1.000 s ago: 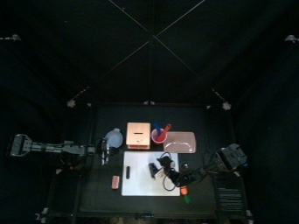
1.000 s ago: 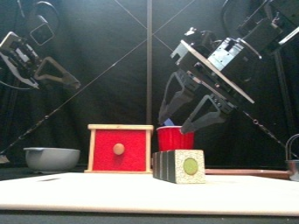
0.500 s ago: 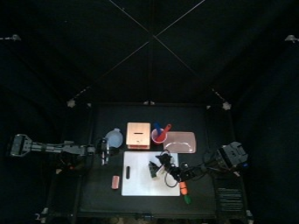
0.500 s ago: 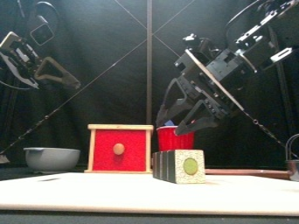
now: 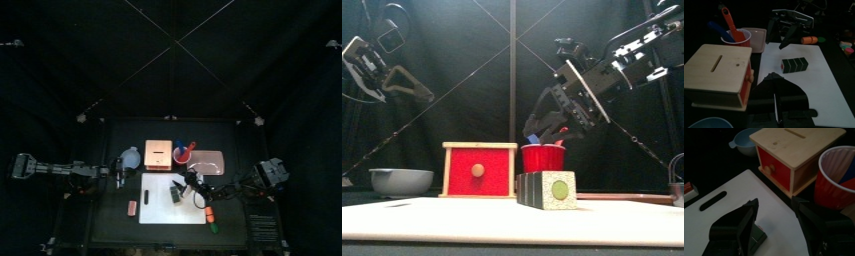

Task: Place sushi on board then cut the sushi with the knife then place the pieces on the plate
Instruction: Pick knife at handle with right hand

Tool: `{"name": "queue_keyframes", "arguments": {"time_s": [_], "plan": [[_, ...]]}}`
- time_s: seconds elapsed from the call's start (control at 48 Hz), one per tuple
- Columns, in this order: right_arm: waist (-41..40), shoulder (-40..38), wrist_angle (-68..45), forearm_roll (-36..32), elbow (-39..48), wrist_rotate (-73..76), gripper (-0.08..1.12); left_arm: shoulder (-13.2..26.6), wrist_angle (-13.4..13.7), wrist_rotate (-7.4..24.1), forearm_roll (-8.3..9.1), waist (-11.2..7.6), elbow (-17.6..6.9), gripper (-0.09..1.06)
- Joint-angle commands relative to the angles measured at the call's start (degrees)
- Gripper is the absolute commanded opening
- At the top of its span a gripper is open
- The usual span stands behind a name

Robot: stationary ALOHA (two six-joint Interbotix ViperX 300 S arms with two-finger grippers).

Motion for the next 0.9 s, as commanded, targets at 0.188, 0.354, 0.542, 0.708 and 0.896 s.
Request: {"name": "queue_keyframes", "arguments": {"time_s": [0.188,0.354,0.542,0.708,0.896], "plan": [[-2.6,-5.2,-0.9,-6.3,3.0,-0.2,0.89,0.1,-0.3,0.0,-1.32,0.18,-0.9,0.0],[-3.7,-7.8,-2.8,-11.9,5.9,-0.2,0.89,0.1,-0.3,0.0,-1.41,0.26,-0.7,0.0],[-6.9,-11.8,-3.9,-19.1,9.4,-0.3,0.89,0.1,-0.3,0.0,-1.67,0.79,-0.7,0.0],[-10.5,-14.6,-4.7,-27.4,12.3,-0.3,0.89,0.1,-0.3,0.0,-2.72,1.23,-0.8,0.0],[-14.2,-16.8,-5.1,-34.5,14.7,-0.1,0.89,0.1,-0.3,0.0,-4.13,1.49,-0.9,0.0]]}}
